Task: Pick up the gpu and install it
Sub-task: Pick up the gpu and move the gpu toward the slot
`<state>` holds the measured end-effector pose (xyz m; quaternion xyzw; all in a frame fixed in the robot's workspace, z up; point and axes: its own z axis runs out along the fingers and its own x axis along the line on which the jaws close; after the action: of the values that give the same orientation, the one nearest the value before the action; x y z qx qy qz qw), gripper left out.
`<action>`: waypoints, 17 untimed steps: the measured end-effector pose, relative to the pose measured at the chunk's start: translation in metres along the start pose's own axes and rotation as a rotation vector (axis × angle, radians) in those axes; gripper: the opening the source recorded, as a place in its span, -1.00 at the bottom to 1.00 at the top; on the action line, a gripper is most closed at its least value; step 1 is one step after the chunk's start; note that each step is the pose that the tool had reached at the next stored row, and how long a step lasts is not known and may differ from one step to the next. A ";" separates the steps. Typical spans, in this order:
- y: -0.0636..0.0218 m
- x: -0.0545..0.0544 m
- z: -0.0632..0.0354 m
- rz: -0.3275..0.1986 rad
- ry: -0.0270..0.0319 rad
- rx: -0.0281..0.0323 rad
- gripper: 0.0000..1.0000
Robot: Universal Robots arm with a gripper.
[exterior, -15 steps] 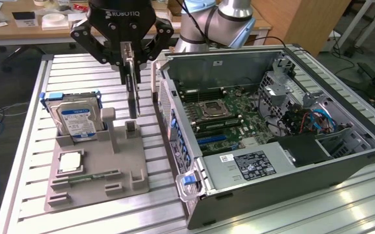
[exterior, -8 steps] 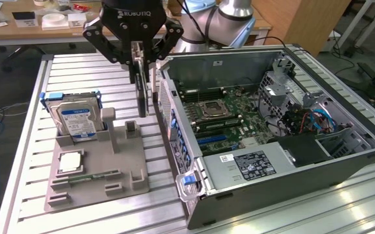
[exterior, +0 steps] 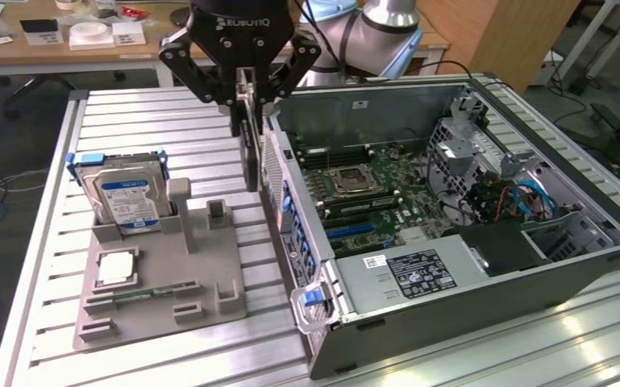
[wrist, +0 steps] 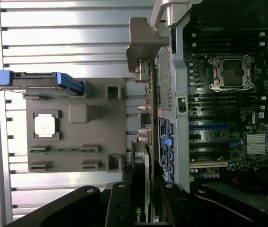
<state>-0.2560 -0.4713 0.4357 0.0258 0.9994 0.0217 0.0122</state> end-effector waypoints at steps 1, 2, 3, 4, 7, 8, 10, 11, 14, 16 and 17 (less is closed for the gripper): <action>0.0001 -0.002 0.0000 0.000 0.0001 0.0000 -0.47; 0.0002 -0.004 0.0001 0.000 0.0001 -0.0001 -0.47; 0.0003 -0.006 0.0002 0.000 0.0000 -0.0002 -0.47; 0.0004 -0.008 0.0002 0.000 0.0001 -0.0002 -0.47; 0.0008 -0.015 0.0004 0.000 0.0000 -0.0003 -0.47; 0.0010 -0.018 0.0005 0.000 -0.0001 -0.0004 -0.47; 0.0013 -0.024 0.0006 0.000 0.0001 -0.0004 -0.47; 0.0014 -0.027 0.0007 0.000 0.0000 -0.0004 -0.47; 0.0021 -0.038 0.0010 0.000 0.0000 -0.0006 -0.47; 0.0025 -0.045 0.0012 0.000 0.0000 -0.0007 -0.47; 0.0027 -0.049 0.0013 0.000 0.0000 -0.0008 -0.47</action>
<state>-0.2069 -0.4711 0.4356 0.0257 0.9994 0.0221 0.0122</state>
